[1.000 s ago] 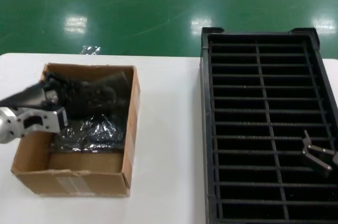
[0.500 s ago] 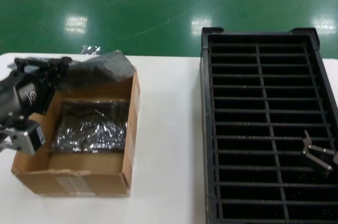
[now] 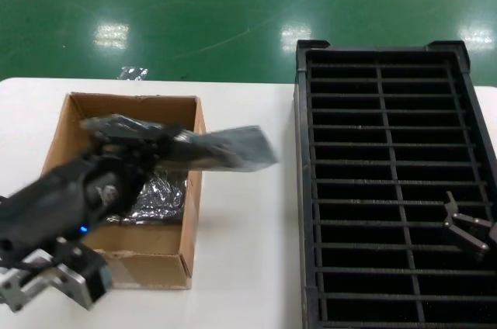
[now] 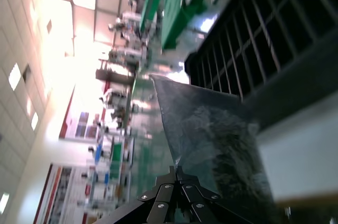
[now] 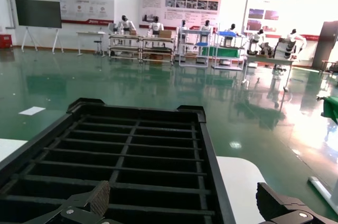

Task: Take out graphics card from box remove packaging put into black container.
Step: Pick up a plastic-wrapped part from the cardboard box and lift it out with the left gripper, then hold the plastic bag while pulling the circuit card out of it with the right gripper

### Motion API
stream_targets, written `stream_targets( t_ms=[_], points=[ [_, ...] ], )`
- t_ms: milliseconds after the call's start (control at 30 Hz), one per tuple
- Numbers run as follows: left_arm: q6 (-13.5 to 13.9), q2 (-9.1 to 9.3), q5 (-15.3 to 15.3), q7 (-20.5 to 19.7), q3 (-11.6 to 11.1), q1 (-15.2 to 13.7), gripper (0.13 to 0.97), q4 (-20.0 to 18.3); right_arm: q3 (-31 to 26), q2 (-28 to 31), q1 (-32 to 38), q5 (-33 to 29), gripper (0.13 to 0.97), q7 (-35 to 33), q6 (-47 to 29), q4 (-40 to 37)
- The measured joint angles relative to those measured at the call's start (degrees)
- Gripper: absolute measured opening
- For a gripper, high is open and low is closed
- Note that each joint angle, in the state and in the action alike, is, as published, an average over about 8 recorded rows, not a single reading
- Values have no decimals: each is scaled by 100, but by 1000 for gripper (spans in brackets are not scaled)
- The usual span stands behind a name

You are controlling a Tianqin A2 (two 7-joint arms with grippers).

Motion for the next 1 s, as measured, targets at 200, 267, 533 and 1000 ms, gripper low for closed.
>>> stream_targets(
  t_ms=[200, 267, 533, 1000],
  points=[
    [195, 259, -101, 258, 217, -58, 139, -113, 0, 0, 0, 0, 966, 0, 0, 0],
    [233, 331, -114, 325, 281, -100, 139, -104, 0, 0, 0, 0, 966, 0, 0, 0],
    [274, 426, -129, 410, 359, -158, 139, -74, 0, 0, 0, 0, 966, 0, 0, 0],
    [275, 427, -129, 411, 359, -158, 139, -73, -333, 631, -19, 259, 966, 231, -1108, 406]
  ],
)
